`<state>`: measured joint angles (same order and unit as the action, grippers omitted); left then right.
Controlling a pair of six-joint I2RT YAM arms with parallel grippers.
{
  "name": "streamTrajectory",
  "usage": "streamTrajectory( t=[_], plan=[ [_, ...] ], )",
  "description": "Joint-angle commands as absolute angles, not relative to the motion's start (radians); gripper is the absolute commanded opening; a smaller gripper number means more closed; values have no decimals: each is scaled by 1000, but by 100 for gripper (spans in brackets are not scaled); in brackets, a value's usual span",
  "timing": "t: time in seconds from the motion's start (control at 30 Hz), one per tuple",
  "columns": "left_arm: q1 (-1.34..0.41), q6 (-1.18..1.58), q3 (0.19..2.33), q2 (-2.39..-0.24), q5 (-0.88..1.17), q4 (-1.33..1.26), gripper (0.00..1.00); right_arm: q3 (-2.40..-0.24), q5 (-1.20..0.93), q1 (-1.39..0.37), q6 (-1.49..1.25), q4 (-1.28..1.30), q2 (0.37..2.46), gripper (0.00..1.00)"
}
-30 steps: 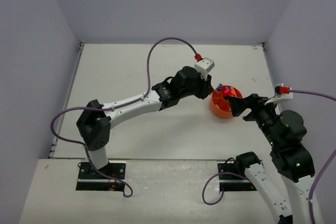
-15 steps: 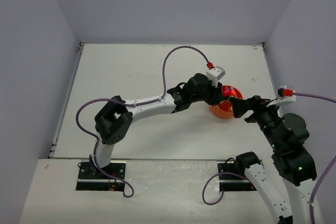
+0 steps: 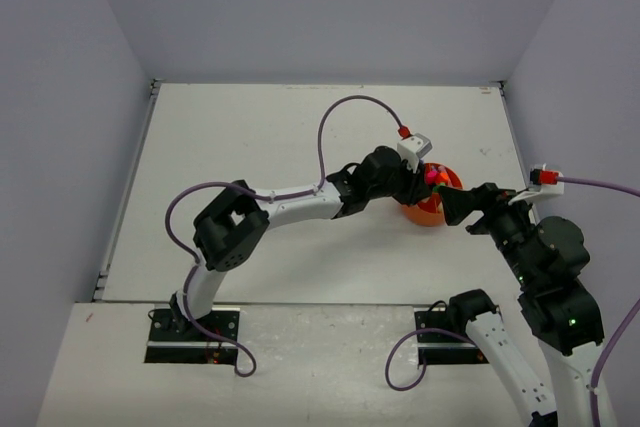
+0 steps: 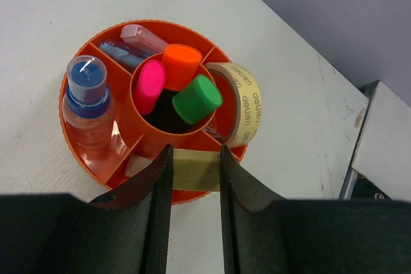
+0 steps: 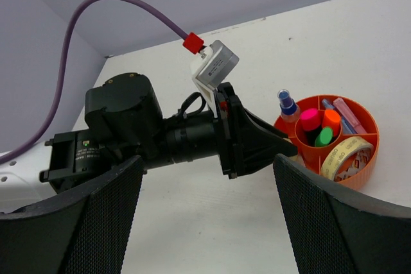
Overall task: Sort the stationery into containers
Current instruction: Place the stationery in the storage box, then reset both arms
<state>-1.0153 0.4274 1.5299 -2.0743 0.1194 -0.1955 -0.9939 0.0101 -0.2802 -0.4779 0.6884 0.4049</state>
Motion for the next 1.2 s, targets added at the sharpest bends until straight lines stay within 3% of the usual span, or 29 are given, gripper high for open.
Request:
streamTrajectory(
  t=[0.0,0.07,0.13,0.4,0.53,0.6,0.7,1.0,1.17],
  plan=[
    [-1017,425,1553,-2090,109,-250,36,-1019,12,-278,-468,678,399,84],
    [-1017,423,1553,-2092,98,-241,53,-1020,11,-278,-466,678,397,85],
    [-1017,417,1554,-2091,83,-232,61,-1020,8,-278,-465,680,395,85],
    [-1014,405,1515,-2021,42,-205,65,-1019,11,-278,-459,681,401,85],
    [-1011,386,1462,-1899,-118,-123,82,-1008,21,-278,-448,680,404,88],
    [-975,388,1409,-1804,-232,-83,91,-988,24,-278,-448,668,408,97],
    [-909,424,1304,-1664,-282,-29,99,-971,32,-278,-448,655,417,99],
    [-659,579,1108,-1201,-643,371,100,-984,269,-294,-374,725,399,99],
    [-605,588,1097,-1006,-835,588,100,-1014,413,-401,-337,783,364,99]
  ],
)
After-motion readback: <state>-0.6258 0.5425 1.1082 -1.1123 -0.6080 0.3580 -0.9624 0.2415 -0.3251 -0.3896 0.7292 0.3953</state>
